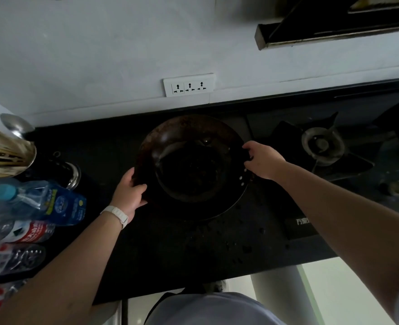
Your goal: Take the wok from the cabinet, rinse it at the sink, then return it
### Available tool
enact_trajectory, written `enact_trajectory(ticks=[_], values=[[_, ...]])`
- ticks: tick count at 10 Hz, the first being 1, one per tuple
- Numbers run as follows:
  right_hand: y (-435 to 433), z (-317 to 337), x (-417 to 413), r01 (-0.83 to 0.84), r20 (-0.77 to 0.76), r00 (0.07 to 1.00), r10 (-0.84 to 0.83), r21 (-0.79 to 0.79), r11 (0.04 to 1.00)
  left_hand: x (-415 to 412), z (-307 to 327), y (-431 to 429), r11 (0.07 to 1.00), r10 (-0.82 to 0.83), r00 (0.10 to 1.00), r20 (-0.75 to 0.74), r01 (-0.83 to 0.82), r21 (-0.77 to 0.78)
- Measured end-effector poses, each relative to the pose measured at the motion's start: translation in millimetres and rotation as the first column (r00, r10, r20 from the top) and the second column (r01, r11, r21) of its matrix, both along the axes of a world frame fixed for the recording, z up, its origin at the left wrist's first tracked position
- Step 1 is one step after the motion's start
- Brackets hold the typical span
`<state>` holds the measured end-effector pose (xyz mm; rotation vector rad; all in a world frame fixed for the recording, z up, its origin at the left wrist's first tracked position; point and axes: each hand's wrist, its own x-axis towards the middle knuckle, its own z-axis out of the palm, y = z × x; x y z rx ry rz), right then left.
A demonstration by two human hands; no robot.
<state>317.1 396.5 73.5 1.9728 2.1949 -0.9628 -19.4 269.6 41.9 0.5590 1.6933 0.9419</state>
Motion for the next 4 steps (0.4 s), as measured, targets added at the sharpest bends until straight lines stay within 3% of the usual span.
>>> enact_trajectory(ticks=[1,2,3,4], values=[[-3.1,9.9,2.3,-0.038,0.017,0.999,0.038,0.022,0.999,-1.6,4.2,-0.7,0.997,-0.053,0.996,-0.077,0.048,-0.058],[-8.5,27.8,3.8,-0.069,0.016,0.998,0.068,0.063,0.996,-4.4,19.4,-6.1,0.991,-0.129,0.954,-0.272,0.113,-0.074],[-19.3,44.6,2.2,-0.124,0.017,0.992,0.123,0.125,0.984,-4.5,43.8,-14.1,0.991,-0.115,0.895,-0.431,0.132,0.010],[-36.0,60.4,0.8,-0.239,0.088,0.970,0.225,0.211,0.948,0.7,70.9,-29.2,0.956,-0.113,0.865,-0.489,0.229,0.184]])
